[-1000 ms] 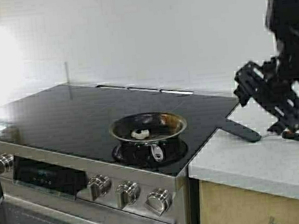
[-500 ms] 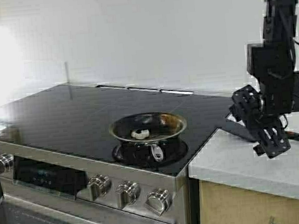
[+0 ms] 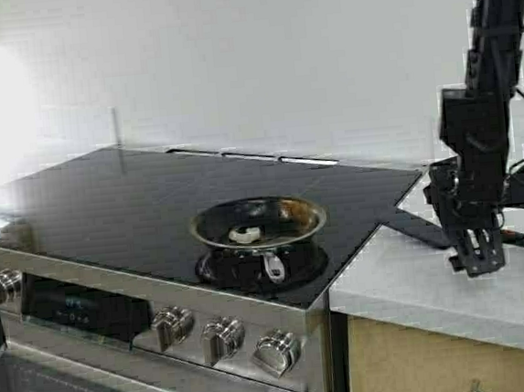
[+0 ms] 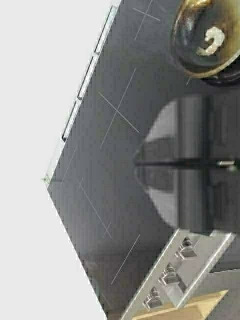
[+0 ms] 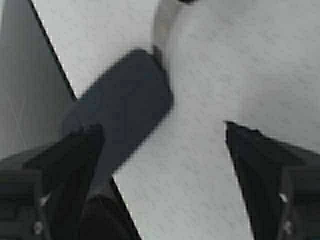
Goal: Add oil to the pan and cook the shrimp and serve it
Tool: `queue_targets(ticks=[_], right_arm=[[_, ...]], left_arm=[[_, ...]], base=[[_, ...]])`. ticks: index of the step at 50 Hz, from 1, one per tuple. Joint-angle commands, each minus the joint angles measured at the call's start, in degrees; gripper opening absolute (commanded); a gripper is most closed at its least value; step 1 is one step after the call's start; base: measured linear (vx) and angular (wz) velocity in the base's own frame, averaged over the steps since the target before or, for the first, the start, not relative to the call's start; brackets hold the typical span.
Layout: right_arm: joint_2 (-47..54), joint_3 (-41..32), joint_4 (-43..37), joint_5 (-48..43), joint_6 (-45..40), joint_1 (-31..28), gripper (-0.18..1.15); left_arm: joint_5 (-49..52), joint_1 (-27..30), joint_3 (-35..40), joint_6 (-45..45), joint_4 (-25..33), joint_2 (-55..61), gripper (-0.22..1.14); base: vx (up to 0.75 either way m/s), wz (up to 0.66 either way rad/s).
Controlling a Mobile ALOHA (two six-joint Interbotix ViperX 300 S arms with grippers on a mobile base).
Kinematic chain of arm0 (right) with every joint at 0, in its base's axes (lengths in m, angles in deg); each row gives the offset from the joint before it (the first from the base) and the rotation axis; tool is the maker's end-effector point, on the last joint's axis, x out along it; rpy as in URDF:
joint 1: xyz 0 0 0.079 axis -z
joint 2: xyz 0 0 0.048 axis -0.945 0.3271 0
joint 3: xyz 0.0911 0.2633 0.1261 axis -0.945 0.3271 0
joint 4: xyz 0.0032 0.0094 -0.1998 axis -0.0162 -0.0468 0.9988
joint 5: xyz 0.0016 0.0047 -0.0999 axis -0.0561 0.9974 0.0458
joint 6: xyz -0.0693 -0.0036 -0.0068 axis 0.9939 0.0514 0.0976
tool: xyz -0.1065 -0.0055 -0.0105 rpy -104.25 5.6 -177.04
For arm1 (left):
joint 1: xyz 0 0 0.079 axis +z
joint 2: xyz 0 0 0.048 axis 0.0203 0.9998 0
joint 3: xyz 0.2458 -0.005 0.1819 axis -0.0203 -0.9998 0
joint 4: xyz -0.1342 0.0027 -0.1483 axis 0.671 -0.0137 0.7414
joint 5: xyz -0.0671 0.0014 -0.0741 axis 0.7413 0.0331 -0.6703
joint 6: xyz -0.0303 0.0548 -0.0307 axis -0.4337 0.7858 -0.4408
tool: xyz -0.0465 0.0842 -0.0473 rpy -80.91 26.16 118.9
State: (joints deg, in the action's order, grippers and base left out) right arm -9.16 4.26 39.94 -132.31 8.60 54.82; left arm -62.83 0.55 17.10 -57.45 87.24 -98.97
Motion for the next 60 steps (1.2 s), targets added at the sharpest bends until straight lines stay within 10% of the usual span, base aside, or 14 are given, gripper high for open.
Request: queue_targets(ticks=[1, 60], right_arm=[[0.44, -2.99, -2.46, 0.00, 0.62, 0.44, 1.02], [13.27, -14.85, -7.12, -13.27, -0.18, 1.85, 1.00]], left_arm=[[-0.18, 0.00, 1.14, 0.00, -0.09, 0.09, 0.03], [-0.09, 0.00, 1.05, -0.18, -0.09, -1.05, 0.03]], base=[[0.00, 0.00], [0.00, 0.00]])
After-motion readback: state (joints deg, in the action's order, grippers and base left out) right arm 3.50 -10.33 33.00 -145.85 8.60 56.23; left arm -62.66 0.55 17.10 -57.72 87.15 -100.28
